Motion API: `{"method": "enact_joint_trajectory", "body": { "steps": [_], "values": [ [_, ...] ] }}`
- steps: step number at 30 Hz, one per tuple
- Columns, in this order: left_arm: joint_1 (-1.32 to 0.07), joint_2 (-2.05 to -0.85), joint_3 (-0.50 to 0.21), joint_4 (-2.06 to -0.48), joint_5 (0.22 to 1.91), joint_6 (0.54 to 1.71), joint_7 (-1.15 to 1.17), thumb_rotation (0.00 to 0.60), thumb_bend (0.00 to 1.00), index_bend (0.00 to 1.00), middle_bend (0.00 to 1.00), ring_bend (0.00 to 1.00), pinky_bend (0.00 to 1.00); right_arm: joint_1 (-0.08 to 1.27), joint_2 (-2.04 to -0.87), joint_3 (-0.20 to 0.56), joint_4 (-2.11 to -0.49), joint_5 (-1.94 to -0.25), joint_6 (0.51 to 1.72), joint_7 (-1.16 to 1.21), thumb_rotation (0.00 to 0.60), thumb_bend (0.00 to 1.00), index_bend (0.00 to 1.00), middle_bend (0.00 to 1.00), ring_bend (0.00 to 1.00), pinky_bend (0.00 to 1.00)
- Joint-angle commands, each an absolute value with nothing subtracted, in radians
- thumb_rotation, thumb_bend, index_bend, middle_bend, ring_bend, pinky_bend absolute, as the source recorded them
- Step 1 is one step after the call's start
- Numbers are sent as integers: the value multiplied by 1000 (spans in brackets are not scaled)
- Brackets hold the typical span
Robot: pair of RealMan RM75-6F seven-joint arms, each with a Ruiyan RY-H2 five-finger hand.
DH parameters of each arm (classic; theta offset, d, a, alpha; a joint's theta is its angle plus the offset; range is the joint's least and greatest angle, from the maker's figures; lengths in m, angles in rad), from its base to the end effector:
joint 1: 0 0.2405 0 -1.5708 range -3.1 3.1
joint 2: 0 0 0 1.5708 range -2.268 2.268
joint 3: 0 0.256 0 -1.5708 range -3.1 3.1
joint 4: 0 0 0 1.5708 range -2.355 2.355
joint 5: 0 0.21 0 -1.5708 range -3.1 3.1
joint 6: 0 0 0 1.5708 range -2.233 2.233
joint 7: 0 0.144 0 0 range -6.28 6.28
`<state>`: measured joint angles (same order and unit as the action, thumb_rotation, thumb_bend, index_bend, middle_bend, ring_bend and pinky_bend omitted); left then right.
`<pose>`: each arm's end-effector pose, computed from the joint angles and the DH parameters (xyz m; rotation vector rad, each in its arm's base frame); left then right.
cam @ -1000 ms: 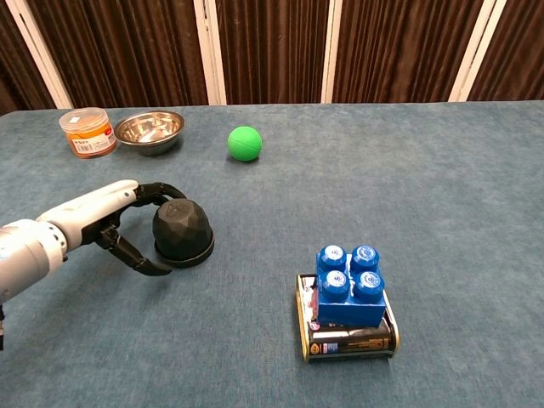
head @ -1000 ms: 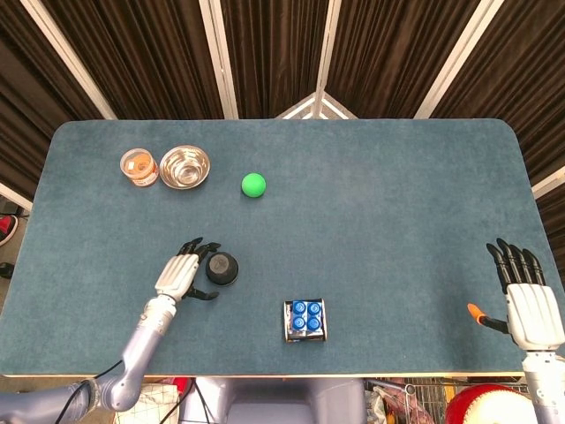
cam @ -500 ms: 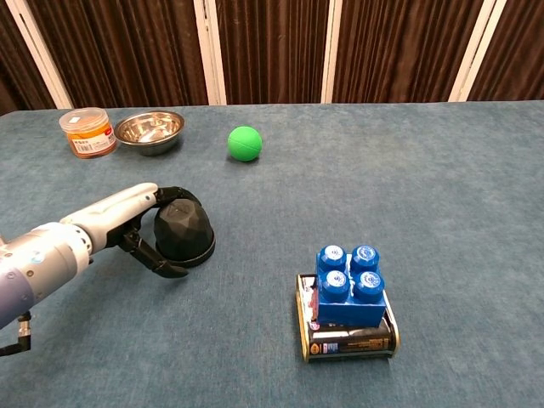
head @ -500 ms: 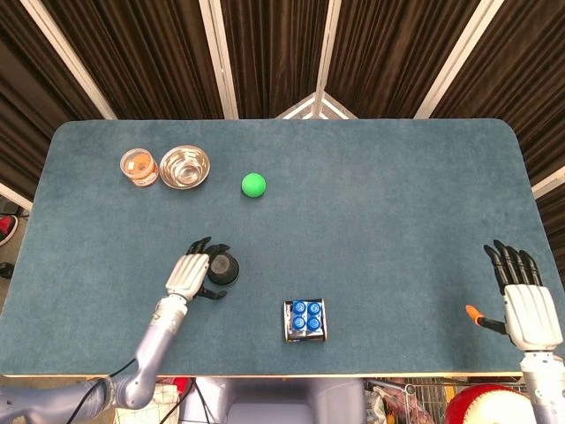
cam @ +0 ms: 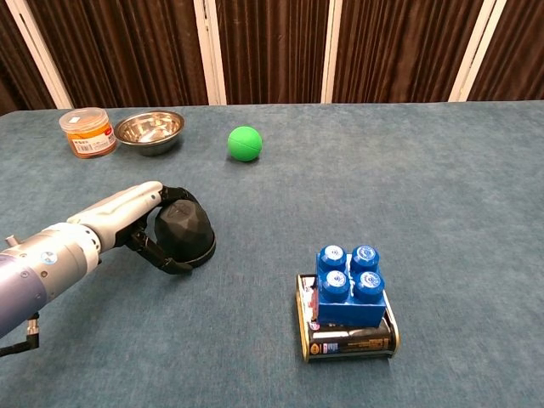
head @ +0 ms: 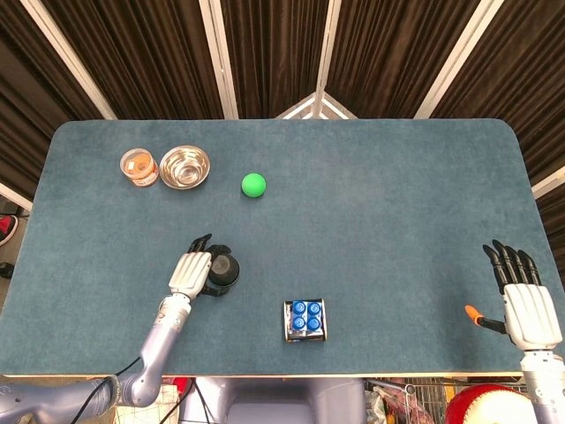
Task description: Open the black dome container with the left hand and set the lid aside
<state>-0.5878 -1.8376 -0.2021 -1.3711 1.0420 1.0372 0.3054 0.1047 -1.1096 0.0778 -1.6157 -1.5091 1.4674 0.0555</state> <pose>-0.1599 0.2965 -0.0879 -1.6439 -1.3138 -0.9708 -0.3045 -0.1929 0.1629 1.3809 -0.9187 0.9747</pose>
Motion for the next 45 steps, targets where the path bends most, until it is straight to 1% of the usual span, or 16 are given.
{"method": "enact_joint_trajectory", "body": {
  "steps": [1,5,7,10,16,18,20,22,25,28,31,36,38,41,43,45],
  "values": [
    [-592,-1842,-204,-1368,1033,1041,319,600,293,329,339,0,0,105,-1106,76,-1618,-1510,1466,58,600,185,32,0,0,0],
    [-590,-1847,-205,-1371,1043,1058,315,600,345,397,380,0,0,104,-1102,75,-1620,-1511,1466,59,600,185,32,0,0,0],
    [-588,-1844,-205,-1380,1051,1066,310,600,360,415,390,0,0,103,-1099,75,-1620,-1511,1466,61,600,184,31,0,0,0],
    [-586,-1834,-207,-1400,1063,1081,312,600,365,427,396,0,0,102,-1095,74,-1621,-1511,1467,65,600,185,31,0,0,0],
    [-576,-1771,-204,-1518,1123,1146,351,600,364,435,398,0,0,95,-1102,66,-1646,-1522,1480,37,600,185,31,0,0,0],
    [-575,-1725,-184,-1581,1226,1227,434,600,365,435,399,0,0,90,-1098,61,-1654,-1528,1486,34,600,185,32,0,0,0],
    [-571,-1708,-172,-1603,1261,1259,478,600,365,435,400,0,0,88,-1096,60,-1657,-1530,1488,34,600,185,31,0,0,0],
    [-573,-1684,-154,-1620,1330,1308,573,600,364,435,400,0,0,86,-1094,57,-1662,-1534,1491,32,600,185,31,0,0,0],
    [-576,-1664,-143,-1619,1386,1348,677,600,365,435,398,0,0,84,-1092,55,-1665,-1536,1492,29,600,185,31,0,0,0],
    [-588,-1645,-139,-1582,1473,1402,843,600,364,435,401,0,0,80,-1088,49,-1675,-1543,1495,24,600,185,31,0,0,0],
    [-601,-1629,-131,-1522,1575,1449,955,600,364,435,412,0,0,113,-1110,75,-1646,-1514,1453,27,600,185,31,0,0,0],
    [-611,-1607,-125,-1446,1689,1498,1080,600,365,440,416,0,0,118,-1118,79,-1635,-1509,1449,30,600,184,31,0,0,0],
    [-601,-1600,-130,-1454,1685,1506,1101,600,364,440,416,0,0,119,-1118,79,-1635,-1508,1447,30,600,185,31,0,0,0],
    [-570,-1599,-148,-1559,1590,1489,992,600,363,441,417,0,0,104,-1119,65,-1634,-1524,1467,33,600,185,31,0,0,0],
    [-544,-1587,-167,-1700,1467,1443,848,600,363,442,417,0,0,103,-1115,65,-1638,-1527,1471,33,600,185,31,0,0,0],
    [-526,-1546,-195,-1881,1310,1358,668,600,363,443,416,0,0,109,-1118,69,-1633,-1521,1461,33,600,184,31,0,0,0]
  ]
}}
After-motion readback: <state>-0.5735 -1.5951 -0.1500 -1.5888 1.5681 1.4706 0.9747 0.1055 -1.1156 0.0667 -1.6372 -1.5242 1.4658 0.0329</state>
